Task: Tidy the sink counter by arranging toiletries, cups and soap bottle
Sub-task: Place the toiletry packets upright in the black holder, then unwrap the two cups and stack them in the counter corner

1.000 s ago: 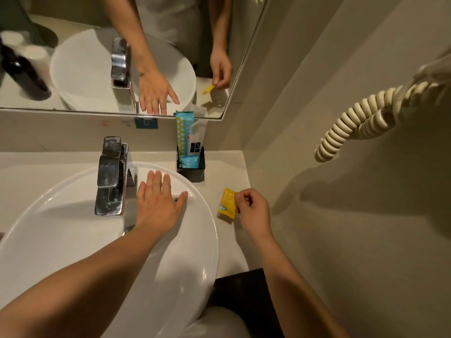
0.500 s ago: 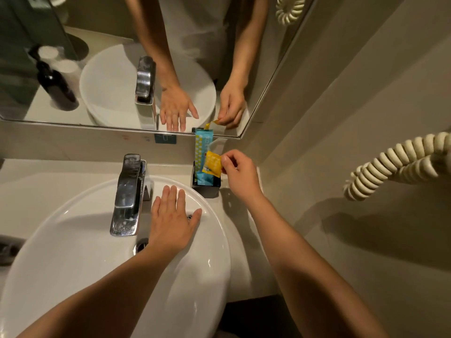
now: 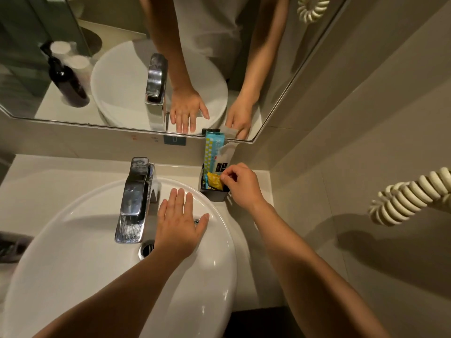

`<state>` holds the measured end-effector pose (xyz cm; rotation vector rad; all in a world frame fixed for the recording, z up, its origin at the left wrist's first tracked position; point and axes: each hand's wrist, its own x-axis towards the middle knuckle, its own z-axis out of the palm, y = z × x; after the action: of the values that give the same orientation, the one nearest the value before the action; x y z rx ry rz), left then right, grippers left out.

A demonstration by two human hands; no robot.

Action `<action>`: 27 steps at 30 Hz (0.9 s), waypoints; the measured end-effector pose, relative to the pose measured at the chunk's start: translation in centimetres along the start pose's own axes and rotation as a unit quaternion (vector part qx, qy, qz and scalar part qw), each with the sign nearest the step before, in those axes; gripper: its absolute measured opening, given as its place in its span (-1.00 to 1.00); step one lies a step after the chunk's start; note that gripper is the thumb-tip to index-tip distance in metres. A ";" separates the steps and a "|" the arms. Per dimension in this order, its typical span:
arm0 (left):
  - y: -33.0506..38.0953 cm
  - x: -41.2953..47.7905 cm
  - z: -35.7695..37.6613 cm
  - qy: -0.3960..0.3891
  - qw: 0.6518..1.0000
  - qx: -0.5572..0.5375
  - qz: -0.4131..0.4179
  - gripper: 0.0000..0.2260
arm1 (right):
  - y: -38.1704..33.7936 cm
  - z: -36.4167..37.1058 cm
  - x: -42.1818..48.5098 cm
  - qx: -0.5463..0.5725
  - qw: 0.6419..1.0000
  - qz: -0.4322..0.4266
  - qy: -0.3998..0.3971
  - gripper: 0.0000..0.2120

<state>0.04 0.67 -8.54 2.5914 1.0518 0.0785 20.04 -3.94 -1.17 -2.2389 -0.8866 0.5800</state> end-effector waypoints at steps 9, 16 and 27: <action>0.0 0.0 0.1 0.006 1.000 0.009 -0.002 -0.29 | 0.8 0.6 0.5 -0.058 0.998 0.003 -0.005 -0.97; 0.1 0.2 -0.2 -0.019 1.000 0.017 -0.008 -0.25 | 0.8 0.7 0.1 -0.042 0.999 0.014 0.014 -0.98; -0.1 0.3 -2.4 -0.099 0.995 -0.024 -0.006 -0.32 | 0.3 -0.5 -6.1 -0.056 0.998 0.027 0.028 -0.68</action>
<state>-0.19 1.62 -6.33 2.4887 0.9813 -0.1518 16.34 -8.75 -0.13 -2.3750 -0.8511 0.5012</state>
